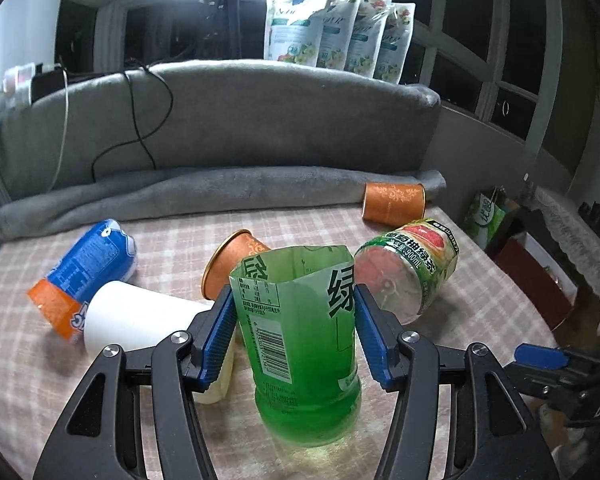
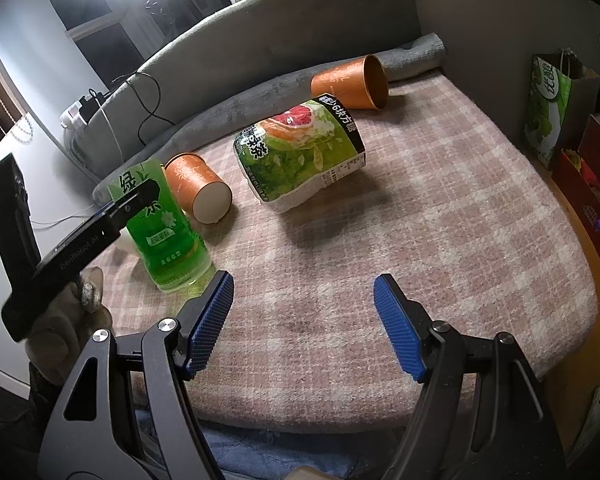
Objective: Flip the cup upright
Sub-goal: 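Rotate the green bottle upright with the left gripper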
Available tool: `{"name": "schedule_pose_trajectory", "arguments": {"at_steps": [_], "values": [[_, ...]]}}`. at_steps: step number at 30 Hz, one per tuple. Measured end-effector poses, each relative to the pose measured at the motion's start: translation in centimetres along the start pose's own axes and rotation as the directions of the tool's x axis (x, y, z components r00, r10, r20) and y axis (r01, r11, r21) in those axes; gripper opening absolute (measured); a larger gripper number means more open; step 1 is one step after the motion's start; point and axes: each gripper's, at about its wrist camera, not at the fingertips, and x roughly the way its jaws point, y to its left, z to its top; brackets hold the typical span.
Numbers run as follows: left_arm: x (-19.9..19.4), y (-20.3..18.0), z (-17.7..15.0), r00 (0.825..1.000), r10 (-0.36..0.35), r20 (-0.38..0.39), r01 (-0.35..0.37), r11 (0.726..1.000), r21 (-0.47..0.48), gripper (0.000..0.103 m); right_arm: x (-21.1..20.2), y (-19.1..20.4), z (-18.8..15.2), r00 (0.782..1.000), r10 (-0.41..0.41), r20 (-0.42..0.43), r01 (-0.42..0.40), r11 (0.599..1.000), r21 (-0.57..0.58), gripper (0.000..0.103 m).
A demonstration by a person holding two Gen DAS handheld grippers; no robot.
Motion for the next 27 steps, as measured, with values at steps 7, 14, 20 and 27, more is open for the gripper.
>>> {"name": "schedule_pose_trajectory", "arguments": {"at_steps": [7,14,20,27], "values": [[-1.4,-0.6,-0.6,1.000,-0.001,0.009,0.000,1.000,0.023,0.057,-0.2,-0.1,0.0,1.000,-0.001,0.009,0.001,1.000,0.006,0.075],[-2.4,-0.5,-1.0,0.999,-0.030,-0.012,0.030,1.000,-0.002,0.057,-0.5,0.5,-0.2,1.000,0.007,0.016,-0.007,1.000,-0.003,0.075],[-2.5,-0.4,-1.9,0.997,-0.061,-0.048,0.060,0.998,-0.032,0.056,-0.9,0.8,-0.3,1.000,0.010,0.024,-0.010,1.000,-0.005,0.075],[-3.0,0.0,-2.1,0.996,-0.065,-0.056,0.063,0.997,-0.042,0.056,-1.1,1.0,-0.4,0.999,0.016,0.030,-0.016,1.000,-0.007,0.075]]}}
